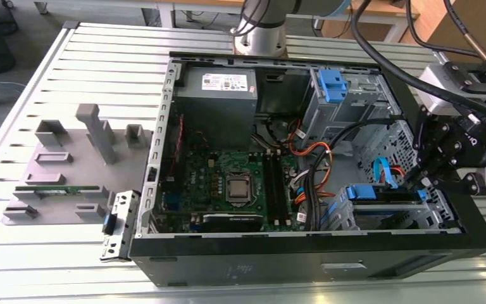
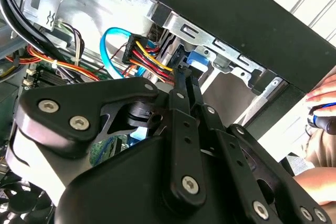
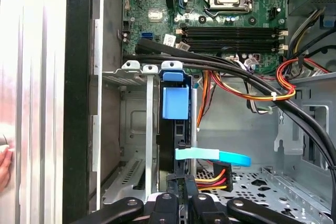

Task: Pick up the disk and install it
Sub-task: 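Insert the second disk wire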

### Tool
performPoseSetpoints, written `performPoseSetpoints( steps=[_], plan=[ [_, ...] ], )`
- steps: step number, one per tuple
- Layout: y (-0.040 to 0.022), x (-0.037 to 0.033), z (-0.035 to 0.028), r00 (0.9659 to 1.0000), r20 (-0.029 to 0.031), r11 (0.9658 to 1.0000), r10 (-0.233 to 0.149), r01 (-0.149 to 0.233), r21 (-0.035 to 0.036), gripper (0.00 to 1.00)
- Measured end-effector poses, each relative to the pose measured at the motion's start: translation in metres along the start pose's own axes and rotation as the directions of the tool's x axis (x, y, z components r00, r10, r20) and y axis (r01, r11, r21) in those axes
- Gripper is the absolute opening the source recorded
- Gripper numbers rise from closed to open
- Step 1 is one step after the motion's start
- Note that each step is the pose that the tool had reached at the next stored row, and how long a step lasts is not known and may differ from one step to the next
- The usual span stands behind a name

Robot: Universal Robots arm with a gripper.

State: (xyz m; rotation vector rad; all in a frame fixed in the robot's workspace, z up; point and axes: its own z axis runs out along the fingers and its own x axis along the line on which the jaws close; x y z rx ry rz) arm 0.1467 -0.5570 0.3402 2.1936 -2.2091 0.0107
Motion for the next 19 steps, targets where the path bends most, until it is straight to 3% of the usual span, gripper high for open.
performPoseSetpoints(
  steps=[5,11,14,15,19],
  plan=[
    [0.0000,0.0006,0.0021,1.0000,-0.0003,1.0000,0.000,0.000,-0.0041,0.16],
    [-0.0001,0.0006,0.0023,1.0000,-0.0002,1.0000,0.000,0.000,-0.0043,0.16],
    [-0.0001,0.0006,0.0024,1.0000,-0.0001,1.0000,0.000,0.000,-0.0043,0.23],
    [-0.0001,0.0006,0.0024,1.0000,-0.0002,1.0000,0.000,0.000,-0.0043,0.30],
    [-0.0001,0.0006,0.0037,1.0000,0.0000,1.0000,0.000,0.000,-0.0043,0.30]
  ],
)
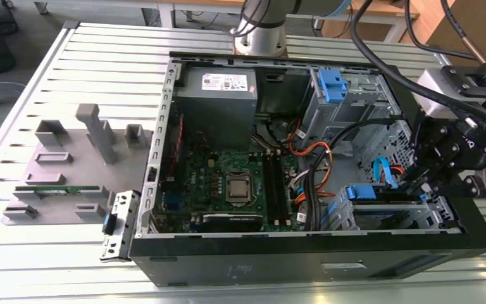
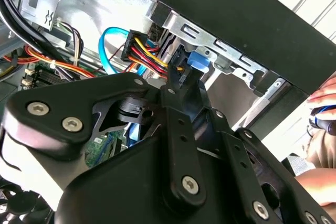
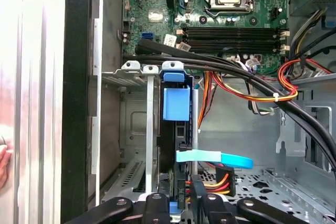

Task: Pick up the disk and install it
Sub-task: 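Insert the second disk wire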

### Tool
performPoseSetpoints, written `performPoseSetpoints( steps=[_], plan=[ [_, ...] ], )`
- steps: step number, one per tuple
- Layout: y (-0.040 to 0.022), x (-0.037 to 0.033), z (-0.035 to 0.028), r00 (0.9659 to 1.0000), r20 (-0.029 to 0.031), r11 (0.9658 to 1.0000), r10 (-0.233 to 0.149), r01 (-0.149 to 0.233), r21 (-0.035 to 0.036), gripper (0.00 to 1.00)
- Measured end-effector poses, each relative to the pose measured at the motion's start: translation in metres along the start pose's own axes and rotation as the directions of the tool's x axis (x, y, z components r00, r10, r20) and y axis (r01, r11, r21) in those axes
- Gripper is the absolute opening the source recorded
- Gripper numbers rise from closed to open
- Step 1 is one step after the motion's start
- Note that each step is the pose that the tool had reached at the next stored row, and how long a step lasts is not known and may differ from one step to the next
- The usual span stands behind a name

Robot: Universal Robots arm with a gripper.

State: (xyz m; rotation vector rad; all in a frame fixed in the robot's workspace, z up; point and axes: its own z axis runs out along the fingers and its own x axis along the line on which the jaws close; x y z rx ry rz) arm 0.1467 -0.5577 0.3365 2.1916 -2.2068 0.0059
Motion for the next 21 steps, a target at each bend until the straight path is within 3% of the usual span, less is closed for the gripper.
performPoseSetpoints(
  steps=[11,13,16,21],
  plan=[
    [0.0000,-0.0001,0.0027,1.0000,-0.0002,1.0000,0.000,0.000,0.0000,0.30],
    [-0.0001,-0.0001,0.0027,1.0000,-0.0003,1.0000,0.000,0.000,0.0000,0.28],
    [0.0000,-0.0001,0.0027,1.0000,-0.0004,1.0000,0.000,0.000,0.0001,0.16],
    [0.0000,-0.0001,0.0012,1.0000,0.0003,1.0000,0.000,0.000,0.0000,0.16]
  ],
)
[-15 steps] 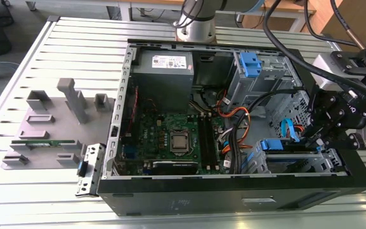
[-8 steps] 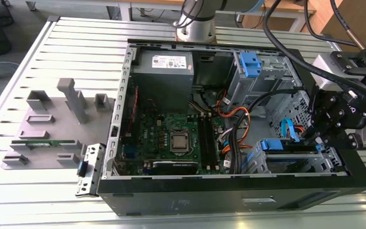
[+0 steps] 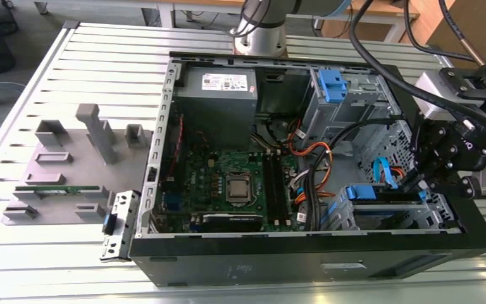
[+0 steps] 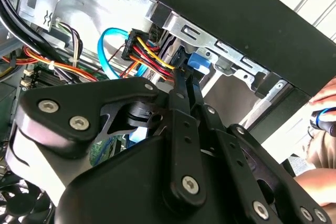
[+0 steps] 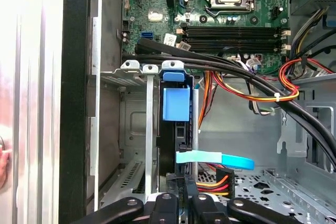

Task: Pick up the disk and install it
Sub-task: 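Insert the second disk wire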

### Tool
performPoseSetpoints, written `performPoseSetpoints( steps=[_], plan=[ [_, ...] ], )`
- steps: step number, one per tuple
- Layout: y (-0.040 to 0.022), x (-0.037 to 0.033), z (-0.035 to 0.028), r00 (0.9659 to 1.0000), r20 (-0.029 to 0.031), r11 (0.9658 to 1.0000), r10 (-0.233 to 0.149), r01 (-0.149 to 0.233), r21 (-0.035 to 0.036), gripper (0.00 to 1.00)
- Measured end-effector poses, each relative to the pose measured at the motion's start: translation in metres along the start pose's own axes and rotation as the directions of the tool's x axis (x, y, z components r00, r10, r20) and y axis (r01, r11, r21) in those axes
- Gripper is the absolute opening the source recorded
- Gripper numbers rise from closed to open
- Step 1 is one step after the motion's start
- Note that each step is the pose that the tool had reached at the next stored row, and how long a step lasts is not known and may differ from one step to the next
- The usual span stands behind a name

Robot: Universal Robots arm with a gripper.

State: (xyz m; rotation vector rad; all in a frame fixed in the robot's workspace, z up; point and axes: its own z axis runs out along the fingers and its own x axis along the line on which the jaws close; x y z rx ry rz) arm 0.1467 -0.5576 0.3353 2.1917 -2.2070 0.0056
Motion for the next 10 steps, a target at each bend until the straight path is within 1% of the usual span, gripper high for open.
performPoseSetpoints(
  steps=[3,10],
  plan=[
    [0.0001,0.0001,-0.0043,1.0000,-0.0003,1.0000,0.000,0.000,0.0000,0.16],
    [0.0001,0.0001,-0.0045,1.0000,-0.0004,1.0000,0.000,0.000,0.0000,0.16]
  ],
)
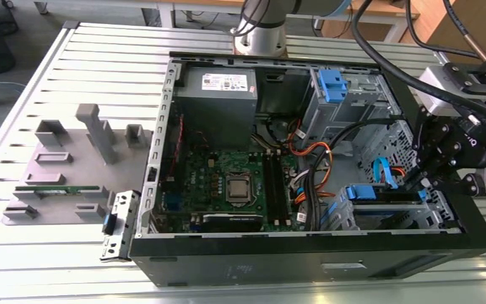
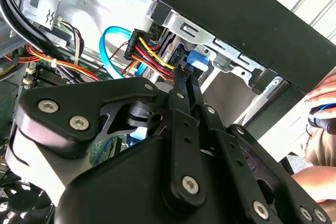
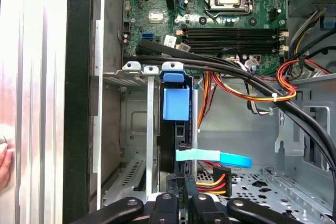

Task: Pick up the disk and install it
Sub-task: 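Insert the second disk wire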

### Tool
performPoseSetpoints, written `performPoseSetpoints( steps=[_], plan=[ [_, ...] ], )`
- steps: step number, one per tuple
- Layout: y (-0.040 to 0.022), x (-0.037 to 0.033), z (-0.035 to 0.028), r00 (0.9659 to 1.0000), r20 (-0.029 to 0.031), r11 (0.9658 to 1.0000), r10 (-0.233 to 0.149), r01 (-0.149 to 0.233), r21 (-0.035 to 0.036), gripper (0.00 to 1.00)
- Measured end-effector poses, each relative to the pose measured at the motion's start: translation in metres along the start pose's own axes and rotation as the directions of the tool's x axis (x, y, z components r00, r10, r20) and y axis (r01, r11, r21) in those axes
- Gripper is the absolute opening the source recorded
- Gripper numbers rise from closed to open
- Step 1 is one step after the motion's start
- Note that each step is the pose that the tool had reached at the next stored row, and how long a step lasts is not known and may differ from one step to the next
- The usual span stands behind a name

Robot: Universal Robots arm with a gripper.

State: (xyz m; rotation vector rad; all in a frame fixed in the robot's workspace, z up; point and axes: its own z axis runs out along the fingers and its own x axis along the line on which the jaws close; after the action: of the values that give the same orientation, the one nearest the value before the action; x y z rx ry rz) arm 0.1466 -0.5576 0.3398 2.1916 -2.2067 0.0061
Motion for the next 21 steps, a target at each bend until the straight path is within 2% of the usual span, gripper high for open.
performPoseSetpoints(
  steps=[8,9,16,21],
  plan=[
    [0.0000,0.0000,0.0000,1.0000,-0.0001,1.0000,0.000,0.000,0.0000,0.18],
    [0.0001,0.0001,-0.0001,1.0000,-0.0001,1.0000,0.000,0.000,0.0000,0.24],
    [-0.0035,-0.0001,0.0003,1.0000,0.0000,1.0000,0.000,0.000,0.0000,0.24],
    [-0.0036,-0.0001,0.0003,1.0000,0.0000,1.0000,0.000,0.000,0.0000,0.24]
  ],
)
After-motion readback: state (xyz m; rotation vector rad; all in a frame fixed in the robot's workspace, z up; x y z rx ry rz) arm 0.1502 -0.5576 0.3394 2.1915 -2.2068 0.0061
